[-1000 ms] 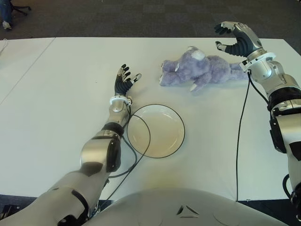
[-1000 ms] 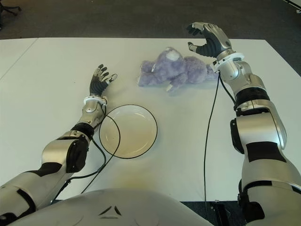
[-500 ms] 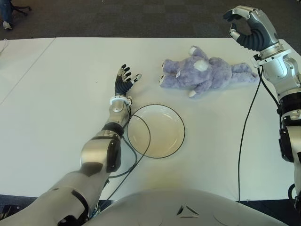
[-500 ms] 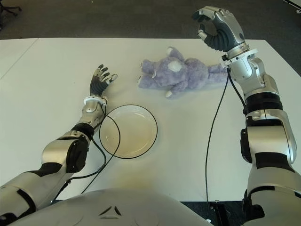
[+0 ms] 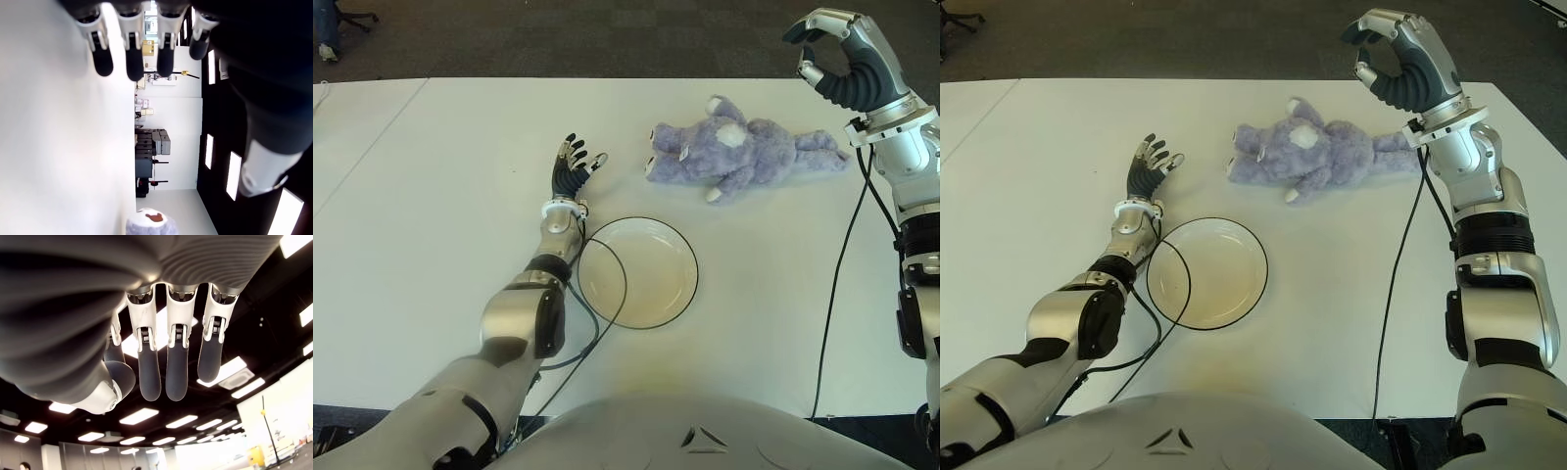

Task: Put the doll into the plate.

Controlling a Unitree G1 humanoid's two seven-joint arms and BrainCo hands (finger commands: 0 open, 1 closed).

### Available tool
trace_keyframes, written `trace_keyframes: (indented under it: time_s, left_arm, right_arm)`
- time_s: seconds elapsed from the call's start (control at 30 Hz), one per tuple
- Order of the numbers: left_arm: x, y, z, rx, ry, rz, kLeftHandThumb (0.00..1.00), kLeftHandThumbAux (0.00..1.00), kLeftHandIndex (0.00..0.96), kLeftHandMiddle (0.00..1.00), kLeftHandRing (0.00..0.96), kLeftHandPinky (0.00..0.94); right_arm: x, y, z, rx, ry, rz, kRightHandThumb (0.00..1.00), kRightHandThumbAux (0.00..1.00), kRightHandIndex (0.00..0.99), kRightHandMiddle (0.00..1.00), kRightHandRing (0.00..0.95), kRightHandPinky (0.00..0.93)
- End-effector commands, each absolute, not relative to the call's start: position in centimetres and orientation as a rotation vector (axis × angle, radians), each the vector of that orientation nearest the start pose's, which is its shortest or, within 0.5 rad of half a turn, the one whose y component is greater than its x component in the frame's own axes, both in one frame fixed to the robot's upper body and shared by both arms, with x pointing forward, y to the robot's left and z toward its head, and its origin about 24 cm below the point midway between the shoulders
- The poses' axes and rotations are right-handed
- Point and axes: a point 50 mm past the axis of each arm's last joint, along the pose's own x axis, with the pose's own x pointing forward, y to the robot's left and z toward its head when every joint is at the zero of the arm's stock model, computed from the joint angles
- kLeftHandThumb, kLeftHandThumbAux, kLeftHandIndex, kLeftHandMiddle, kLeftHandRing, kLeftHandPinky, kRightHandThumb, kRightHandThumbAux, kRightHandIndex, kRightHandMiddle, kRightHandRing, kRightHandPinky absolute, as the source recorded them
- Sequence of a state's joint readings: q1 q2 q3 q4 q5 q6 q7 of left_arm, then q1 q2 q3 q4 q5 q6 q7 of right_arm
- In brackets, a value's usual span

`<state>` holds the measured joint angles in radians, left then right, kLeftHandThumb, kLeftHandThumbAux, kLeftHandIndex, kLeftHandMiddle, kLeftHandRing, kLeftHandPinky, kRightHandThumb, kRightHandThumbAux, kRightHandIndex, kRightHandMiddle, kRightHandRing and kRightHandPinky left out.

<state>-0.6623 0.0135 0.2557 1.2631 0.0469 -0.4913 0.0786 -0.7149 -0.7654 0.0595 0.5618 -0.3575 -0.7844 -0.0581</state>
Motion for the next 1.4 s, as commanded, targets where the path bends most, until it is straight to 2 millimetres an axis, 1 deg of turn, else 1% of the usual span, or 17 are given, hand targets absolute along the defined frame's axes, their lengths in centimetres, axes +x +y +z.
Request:
trace_keyframes:
  time_s: [0.03,0.13,0.17,0.2,0.23,0.27,0.3,0.33,0.37,0.4,0.47,0.53,0.7,0.93,1.13,1.3,1.4]
  left_arm:
    - [28.9,13.5,-6.5,-0.065,0.449,0.086,0.000,0.699,0.027,0.125,0.134,0.144]
    - [28.9,13.6,-6.6,-0.071,0.463,0.087,0.000,0.703,0.025,0.128,0.137,0.149]
    - [28.9,13.6,-6.6,-0.071,0.464,0.087,0.000,0.703,0.022,0.127,0.135,0.143]
    - [28.8,13.5,-6.6,-0.069,0.463,0.087,0.000,0.703,0.021,0.127,0.134,0.142]
    - [28.8,13.5,-6.6,-0.067,0.462,0.087,0.000,0.707,0.020,0.127,0.134,0.143]
    - [28.8,13.5,-6.6,-0.065,0.462,0.087,0.000,0.708,0.020,0.127,0.134,0.143]
    - [28.8,13.6,-6.6,-0.063,0.463,0.087,0.000,0.715,0.021,0.127,0.135,0.145]
    - [28.8,13.6,-6.6,-0.062,0.463,0.086,0.000,0.716,0.021,0.127,0.135,0.145]
    - [28.8,13.6,-6.6,-0.061,0.464,0.086,0.000,0.720,0.025,0.129,0.135,0.145]
    - [28.8,13.6,-6.6,-0.060,0.464,0.086,0.000,0.721,0.026,0.129,0.136,0.145]
    - [28.8,13.6,-6.6,-0.056,0.465,0.087,0.000,0.727,0.028,0.134,0.141,0.157]
    - [28.8,13.7,-6.6,-0.059,0.469,0.087,0.000,0.732,0.026,0.132,0.141,0.155]
    - [28.9,14.1,-6.7,-0.071,0.483,0.091,0.000,0.733,0.024,0.131,0.144,0.165]
    - [29.4,14.6,-6.3,-0.048,0.492,0.081,0.000,0.669,0.009,0.088,0.100,0.089]
    - [31.5,14.9,-4.1,0.072,0.394,0.051,0.000,0.564,0.000,0.034,0.043,0.056]
    - [34.5,14.9,-0.1,0.215,0.232,0.014,0.000,0.495,0.000,0.007,0.016,0.038]
    - [35.2,15.0,1.0,0.255,0.183,0.001,0.000,0.477,0.000,0.000,0.000,0.015]
  right_arm:
    - [32.9,-23.5,22.4,-1.107,-0.827,0.165,0.705,0.713,0.439,0.874,0.875,0.868]
    - [33.4,-23.4,21.2,-1.103,-0.775,0.217,0.705,0.713,0.439,0.872,0.874,0.866]
    - [33.6,-23.4,20.8,-1.102,-0.753,0.236,0.698,0.715,0.438,0.856,0.857,0.826]
    - [33.9,-23.5,20.2,-1.104,-0.725,0.263,0.696,0.716,0.438,0.853,0.854,0.819]
    - [34.0,-23.5,19.9,-1.105,-0.707,0.281,0.688,0.719,0.431,0.696,0.689,0.671]
    - [34.1,-23.6,19.4,-1.122,-0.670,0.331,0.686,0.719,0.429,0.656,0.647,0.633]
    - [34.1,-23.6,19.0,-1.133,-0.645,0.367,0.669,0.728,0.406,0.366,0.338,0.352]
    - [34.1,-23.7,18.5,-1.167,-0.610,0.431,0.666,0.730,0.402,0.317,0.286,0.304]
    - [34.1,-23.7,18.3,-1.189,-0.586,0.476,0.281,0.576,0.147,0.081,0.071,0.075]
    - [34.1,-23.7,18.0,-1.217,-0.562,0.519,0.178,0.538,0.082,0.021,0.017,0.018]
    - [34.1,-23.9,17.5,-1.264,-0.506,0.579,0.170,0.456,0.012,0.002,0.002,0.002]
    - [34.1,-24.2,16.7,-1.304,-0.453,0.601,0.167,0.417,0.000,0.000,0.000,0.000]
    - [34.5,-24.1,15.9,-1.347,-0.388,0.624,0.158,0.383,0.000,0.000,0.000,0.000]
    - [35.2,-23.9,15.1,-1.375,-0.316,0.638,0.126,0.345,0.000,0.000,0.000,0.000]
    - [35.3,-24.1,14.7,-1.352,-0.279,0.650,0.125,0.344,0.000,0.000,0.000,0.000]
    - [35.3,-24.3,14.3,-1.338,-0.269,0.636,0.136,0.351,0.000,0.000,0.000,0.000]
    - [35.3,-24.2,14.1,-1.333,-0.268,0.637,0.134,0.354,0.000,0.000,0.000,0.000]
